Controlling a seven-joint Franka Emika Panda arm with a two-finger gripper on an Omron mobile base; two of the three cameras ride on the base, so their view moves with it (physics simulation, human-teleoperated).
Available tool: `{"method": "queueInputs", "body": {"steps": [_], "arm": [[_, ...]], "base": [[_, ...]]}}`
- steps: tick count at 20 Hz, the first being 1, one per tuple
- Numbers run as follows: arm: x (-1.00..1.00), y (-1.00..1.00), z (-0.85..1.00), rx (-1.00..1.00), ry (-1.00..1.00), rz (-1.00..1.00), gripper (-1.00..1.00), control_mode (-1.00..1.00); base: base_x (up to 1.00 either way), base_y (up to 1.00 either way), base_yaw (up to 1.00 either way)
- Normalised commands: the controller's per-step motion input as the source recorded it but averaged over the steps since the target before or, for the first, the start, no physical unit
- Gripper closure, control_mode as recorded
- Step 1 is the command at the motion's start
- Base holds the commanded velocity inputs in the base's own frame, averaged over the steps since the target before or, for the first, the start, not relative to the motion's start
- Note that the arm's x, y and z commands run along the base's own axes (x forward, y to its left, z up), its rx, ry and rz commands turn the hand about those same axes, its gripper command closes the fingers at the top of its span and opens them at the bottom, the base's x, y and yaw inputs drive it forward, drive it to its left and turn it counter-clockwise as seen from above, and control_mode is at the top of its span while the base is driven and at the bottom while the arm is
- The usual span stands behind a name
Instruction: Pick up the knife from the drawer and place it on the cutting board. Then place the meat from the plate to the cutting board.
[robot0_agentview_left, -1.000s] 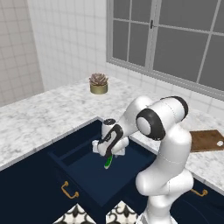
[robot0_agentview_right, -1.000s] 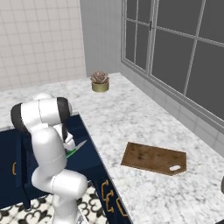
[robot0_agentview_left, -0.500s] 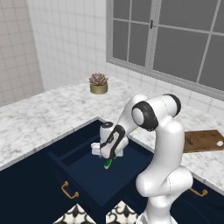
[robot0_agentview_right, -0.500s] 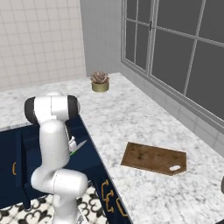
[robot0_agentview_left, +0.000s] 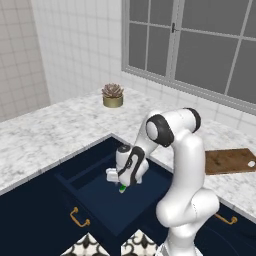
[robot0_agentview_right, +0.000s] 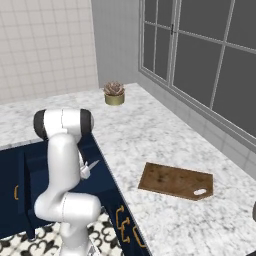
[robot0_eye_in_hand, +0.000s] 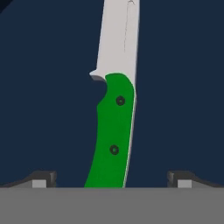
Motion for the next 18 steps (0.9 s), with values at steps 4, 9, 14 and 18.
{"method": "queueInputs", "body": {"steps": [4,9,14,18], "arm": [[0.07,0.00,-0.22,0.00,0.00,0.00,-1.00,-1.00],[0.05,0.00,-0.17,0.00,0.00,0.00,1.00,-1.00],[0.00,0.00,-0.03,0.00,0.00,0.00,1.00,-1.00],[0.01,0.00,0.04,0.00,0.00,0.00,1.00,-1.00]], "base": [[0.00,0.00,0.00],[0.00,0.00,0.00],[0.00,0.00,0.00],[0.00,0.00,0.00]]}}
